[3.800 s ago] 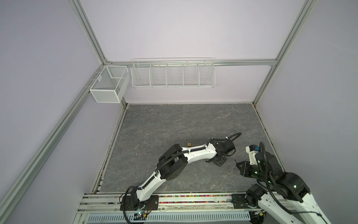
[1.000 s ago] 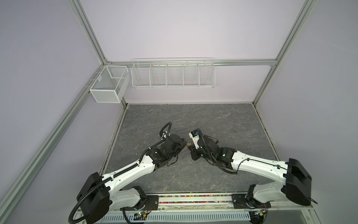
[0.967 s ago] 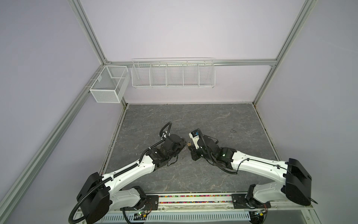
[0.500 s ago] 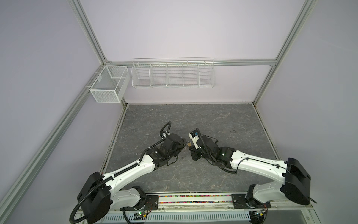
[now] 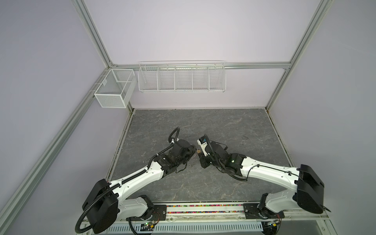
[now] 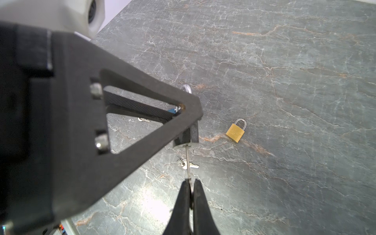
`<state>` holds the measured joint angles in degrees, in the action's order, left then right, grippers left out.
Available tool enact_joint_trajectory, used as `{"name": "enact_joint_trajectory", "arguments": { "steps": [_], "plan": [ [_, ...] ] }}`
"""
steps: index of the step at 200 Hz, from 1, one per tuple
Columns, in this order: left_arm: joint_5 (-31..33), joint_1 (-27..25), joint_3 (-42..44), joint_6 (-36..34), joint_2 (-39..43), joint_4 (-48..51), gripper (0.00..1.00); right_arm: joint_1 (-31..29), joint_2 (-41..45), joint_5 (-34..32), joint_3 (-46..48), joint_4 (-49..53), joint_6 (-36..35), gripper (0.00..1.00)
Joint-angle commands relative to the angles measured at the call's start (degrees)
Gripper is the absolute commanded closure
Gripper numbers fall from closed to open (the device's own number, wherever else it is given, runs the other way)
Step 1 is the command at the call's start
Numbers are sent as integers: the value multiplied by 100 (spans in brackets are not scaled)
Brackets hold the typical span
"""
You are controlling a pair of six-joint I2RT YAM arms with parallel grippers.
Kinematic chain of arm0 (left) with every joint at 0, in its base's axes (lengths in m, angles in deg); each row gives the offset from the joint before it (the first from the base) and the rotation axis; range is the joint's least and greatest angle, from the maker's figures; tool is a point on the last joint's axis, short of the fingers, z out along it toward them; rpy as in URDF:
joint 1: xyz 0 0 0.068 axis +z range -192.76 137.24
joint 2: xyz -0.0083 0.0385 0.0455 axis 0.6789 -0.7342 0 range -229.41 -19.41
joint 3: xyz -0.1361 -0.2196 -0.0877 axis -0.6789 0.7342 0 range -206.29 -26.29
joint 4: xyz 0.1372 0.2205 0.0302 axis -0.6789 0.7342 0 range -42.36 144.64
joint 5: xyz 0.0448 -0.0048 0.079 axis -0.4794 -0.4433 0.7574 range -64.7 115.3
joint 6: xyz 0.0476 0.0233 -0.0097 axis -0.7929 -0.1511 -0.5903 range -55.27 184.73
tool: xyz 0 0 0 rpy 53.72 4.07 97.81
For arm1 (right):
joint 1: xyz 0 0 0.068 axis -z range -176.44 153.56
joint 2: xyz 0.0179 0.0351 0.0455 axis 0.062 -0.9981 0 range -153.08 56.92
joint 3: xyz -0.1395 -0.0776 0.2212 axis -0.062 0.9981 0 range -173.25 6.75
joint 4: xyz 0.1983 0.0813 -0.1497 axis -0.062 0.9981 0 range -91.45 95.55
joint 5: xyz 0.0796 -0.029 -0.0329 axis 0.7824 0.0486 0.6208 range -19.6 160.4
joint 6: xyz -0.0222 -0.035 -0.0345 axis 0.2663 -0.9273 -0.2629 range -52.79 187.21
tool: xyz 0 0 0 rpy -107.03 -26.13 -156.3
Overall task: Unlock with the key
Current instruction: 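Align the held key with the padlock keyhole using the right gripper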
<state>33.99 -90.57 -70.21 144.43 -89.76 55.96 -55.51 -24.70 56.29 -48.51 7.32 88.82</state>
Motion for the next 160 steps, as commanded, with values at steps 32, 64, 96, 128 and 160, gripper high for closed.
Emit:
{"name": "enact_joint_trajectory", "arguments": {
  "steps": [32,64,96,128,160],
  "plan": [
    [-234,18,-139,245,-93,-363,100,-70,-150,-123,-242,-19,-25,93],
    [-410,21,-118,383,-128,-546,100,-80,-213,-226,-283,47,-19,93],
    [-474,26,-127,441,-128,-558,100,-96,-225,-373,-356,200,-160,93],
    [-605,25,-225,238,-124,-424,100,-96,-98,-111,-409,125,-15,93],
    [-670,23,-239,160,-140,-378,100,-82,-4,287,-544,37,176,93]
  ]
}}
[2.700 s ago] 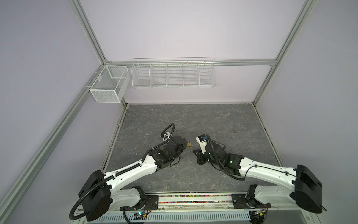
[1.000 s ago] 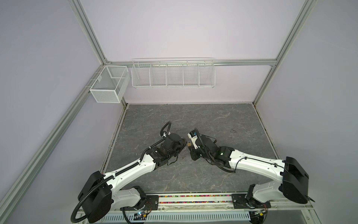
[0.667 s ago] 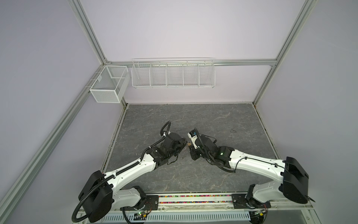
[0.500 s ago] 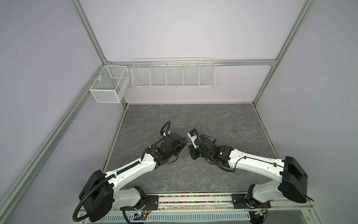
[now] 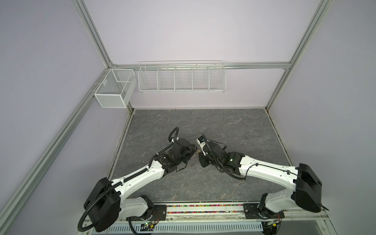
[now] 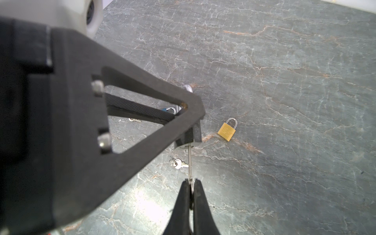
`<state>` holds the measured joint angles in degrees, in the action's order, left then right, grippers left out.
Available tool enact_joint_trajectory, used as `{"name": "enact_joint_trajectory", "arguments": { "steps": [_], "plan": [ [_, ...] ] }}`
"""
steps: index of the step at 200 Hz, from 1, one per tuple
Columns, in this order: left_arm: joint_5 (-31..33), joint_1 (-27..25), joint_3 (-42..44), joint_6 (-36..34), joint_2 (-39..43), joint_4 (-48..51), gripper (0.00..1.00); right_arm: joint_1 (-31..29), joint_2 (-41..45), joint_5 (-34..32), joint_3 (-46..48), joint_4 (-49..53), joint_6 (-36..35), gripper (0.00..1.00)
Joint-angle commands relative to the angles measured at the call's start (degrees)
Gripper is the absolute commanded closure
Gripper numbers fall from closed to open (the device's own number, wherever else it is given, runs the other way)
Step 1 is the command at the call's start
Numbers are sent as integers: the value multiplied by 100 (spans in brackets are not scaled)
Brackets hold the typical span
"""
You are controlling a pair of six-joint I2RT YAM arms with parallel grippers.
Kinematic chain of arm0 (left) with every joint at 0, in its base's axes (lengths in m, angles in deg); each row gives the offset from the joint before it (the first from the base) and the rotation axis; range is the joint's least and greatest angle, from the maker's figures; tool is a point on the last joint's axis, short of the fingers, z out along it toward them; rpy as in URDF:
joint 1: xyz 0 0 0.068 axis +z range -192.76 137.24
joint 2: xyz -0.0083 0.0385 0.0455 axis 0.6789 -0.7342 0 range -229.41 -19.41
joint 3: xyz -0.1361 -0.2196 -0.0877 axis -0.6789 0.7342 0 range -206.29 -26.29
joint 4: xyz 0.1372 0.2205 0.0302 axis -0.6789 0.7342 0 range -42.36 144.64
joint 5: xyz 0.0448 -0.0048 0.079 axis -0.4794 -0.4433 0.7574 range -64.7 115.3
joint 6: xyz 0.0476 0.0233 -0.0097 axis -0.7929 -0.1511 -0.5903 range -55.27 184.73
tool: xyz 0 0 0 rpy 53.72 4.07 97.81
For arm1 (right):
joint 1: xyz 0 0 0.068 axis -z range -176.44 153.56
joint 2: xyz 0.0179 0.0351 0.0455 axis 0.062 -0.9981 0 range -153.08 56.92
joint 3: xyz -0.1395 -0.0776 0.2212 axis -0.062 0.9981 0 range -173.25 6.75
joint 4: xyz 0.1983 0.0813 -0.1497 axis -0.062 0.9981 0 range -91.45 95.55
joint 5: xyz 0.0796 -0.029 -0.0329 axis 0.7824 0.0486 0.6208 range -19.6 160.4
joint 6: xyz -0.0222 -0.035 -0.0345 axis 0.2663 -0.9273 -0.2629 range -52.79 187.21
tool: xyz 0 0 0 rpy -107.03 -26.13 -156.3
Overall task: Unlock with the key
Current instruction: 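Align the held key with the padlock keyhole using the right gripper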
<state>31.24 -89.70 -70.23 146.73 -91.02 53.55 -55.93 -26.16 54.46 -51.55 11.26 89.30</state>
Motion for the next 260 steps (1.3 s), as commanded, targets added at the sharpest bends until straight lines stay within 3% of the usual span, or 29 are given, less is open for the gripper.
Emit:
{"name": "enact_joint_trajectory", "arguments": {
  "steps": [1,123,185,238,260],
  "plan": [
    [-393,-63,-237,-74,-16,-136,100,-43,143,479,-246,-352,133,93],
    [-460,-48,105,325,109,-320,100,-276,-122,-851,-934,914,-430,93],
    [-277,-37,226,626,347,-389,100,-283,-204,-306,-766,650,-241,93],
    [-355,-35,224,872,525,-388,100,-413,-546,-696,-860,490,-566,93],
    [-421,-44,185,774,574,-312,100,-303,-456,-67,-818,143,-214,93]
  ]
}}
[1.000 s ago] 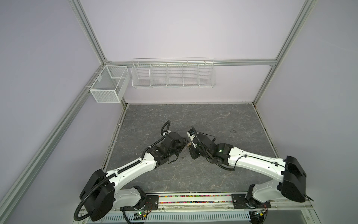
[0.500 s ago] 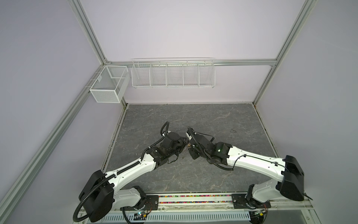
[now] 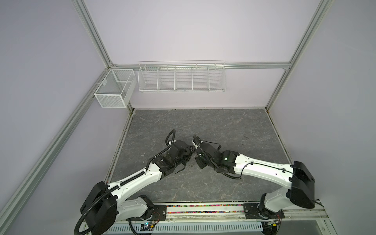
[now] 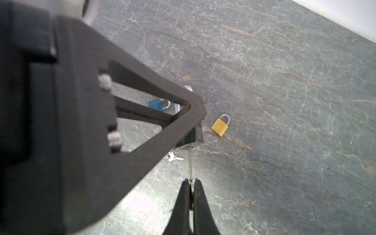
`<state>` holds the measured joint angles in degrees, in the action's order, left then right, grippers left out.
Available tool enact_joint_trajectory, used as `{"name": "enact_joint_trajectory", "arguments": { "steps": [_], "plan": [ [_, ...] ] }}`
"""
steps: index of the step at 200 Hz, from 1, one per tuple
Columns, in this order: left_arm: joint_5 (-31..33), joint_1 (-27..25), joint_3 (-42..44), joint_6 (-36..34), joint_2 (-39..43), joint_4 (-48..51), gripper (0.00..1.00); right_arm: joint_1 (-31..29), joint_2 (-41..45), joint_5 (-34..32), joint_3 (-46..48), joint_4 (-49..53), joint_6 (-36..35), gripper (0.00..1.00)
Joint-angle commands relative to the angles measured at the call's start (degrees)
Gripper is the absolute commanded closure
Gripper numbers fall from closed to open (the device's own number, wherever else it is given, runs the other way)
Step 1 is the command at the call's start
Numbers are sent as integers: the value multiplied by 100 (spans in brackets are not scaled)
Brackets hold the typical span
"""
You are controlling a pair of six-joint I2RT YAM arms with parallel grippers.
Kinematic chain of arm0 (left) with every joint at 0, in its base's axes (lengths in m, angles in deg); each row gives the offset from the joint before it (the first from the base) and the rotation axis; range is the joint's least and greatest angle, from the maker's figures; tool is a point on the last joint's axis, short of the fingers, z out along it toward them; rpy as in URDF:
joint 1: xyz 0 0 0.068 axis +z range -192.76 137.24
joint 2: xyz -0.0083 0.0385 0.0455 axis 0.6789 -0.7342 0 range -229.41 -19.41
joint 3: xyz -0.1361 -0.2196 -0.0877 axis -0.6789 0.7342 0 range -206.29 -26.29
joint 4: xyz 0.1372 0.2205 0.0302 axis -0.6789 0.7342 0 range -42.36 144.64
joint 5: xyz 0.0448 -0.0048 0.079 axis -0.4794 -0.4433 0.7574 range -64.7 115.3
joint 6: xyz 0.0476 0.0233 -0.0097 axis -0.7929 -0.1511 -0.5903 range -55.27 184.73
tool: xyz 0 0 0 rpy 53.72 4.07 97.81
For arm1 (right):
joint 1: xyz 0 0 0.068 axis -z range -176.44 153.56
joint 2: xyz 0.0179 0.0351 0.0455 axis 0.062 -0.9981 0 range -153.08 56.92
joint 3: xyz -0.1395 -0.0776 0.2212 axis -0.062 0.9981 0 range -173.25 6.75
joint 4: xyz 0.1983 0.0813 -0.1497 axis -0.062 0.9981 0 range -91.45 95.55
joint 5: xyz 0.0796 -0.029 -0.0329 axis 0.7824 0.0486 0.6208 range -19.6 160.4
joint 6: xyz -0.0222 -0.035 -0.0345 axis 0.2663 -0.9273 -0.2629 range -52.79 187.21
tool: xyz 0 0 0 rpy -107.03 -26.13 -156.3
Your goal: Unlock with the key
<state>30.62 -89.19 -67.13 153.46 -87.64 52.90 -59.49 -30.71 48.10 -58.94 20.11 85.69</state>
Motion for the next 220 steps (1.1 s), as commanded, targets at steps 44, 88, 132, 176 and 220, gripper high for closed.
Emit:
{"name": "enact_joint_trajectory", "arguments": {
  "steps": [44,88,132,176,220],
  "plan": [
    [-208,-94,-206,-331,483,264,100,378,378,1501,-24,-1187,661,93],
    [-44,-112,-255,-639,488,696,100,310,381,1093,-237,-830,339,93],
    [92,-113,-304,-759,459,914,100,129,285,704,-569,-366,151,93],
    [224,-112,-240,-638,555,894,100,52,215,450,-675,-74,193,93],
    [512,-110,-66,4,783,624,100,-64,353,261,-463,134,569,93]
  ]
}}
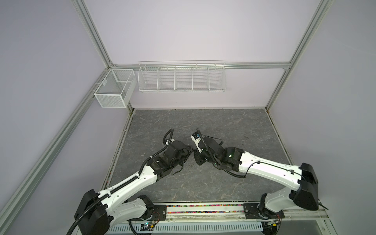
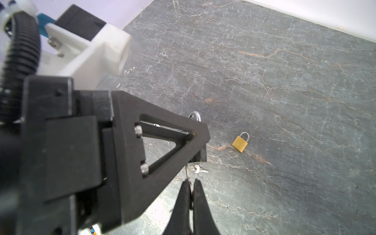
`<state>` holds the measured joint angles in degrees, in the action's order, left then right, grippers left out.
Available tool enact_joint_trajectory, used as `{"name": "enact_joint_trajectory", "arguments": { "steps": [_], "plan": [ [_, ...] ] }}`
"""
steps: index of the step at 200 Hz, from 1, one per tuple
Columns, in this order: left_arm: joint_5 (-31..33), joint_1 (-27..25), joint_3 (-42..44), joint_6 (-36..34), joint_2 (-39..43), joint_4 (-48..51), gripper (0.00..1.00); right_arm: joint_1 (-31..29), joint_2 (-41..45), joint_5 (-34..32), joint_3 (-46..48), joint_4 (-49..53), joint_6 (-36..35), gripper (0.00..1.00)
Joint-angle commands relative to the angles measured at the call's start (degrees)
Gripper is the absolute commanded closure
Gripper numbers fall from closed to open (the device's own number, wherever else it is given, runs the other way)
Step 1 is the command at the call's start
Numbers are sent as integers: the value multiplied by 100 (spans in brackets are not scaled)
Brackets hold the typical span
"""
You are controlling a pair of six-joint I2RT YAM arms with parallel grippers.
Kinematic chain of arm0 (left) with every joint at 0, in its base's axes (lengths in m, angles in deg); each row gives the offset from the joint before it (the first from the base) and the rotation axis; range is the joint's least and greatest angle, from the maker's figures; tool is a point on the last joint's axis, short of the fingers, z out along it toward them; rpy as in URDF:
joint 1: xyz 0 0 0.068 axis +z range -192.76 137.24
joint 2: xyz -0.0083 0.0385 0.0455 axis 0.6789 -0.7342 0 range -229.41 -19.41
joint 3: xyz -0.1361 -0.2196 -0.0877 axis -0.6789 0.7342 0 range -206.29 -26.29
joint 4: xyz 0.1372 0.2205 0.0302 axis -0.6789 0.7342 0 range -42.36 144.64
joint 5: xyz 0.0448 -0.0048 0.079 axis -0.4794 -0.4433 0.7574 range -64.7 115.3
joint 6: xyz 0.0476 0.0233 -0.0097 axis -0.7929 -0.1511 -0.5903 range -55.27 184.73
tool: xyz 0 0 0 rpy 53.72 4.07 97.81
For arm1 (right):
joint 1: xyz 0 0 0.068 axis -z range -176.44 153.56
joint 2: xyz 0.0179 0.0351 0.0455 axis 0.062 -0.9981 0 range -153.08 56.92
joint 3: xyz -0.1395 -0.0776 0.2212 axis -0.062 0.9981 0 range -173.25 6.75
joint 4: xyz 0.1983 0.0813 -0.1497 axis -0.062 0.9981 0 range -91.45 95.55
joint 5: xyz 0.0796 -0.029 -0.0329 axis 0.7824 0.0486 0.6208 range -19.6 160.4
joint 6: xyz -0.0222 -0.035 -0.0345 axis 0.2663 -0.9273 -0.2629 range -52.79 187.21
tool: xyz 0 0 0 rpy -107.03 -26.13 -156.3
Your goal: Unlock with the key
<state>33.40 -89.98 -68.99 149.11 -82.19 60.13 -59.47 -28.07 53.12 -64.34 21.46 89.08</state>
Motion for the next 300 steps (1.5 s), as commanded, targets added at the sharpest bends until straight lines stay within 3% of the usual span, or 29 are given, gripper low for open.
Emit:
{"name": "enact_joint_trajectory", "arguments": {
  "steps": [1,41,93,125,158,220,300],
  "plan": [
    [244,-32,116,452,248,-94,100,-64,92,-246,90,5,239,93],
    [690,-25,91,714,608,157,100,105,217,-134,447,-239,508,93],
    [913,-28,140,929,806,244,100,12,307,-371,548,-878,218,93],
    [1016,-24,76,926,809,337,100,-15,582,104,847,-1173,245,93],
    [1001,-7,44,931,762,297,100,-3,408,-212,816,-895,251,93],
    [983,-10,110,1088,783,183,100,-39,128,166,649,-1426,193,93],
    [980,-11,114,1131,803,179,100,-95,132,-29,619,-1574,116,93]
  ]
}}
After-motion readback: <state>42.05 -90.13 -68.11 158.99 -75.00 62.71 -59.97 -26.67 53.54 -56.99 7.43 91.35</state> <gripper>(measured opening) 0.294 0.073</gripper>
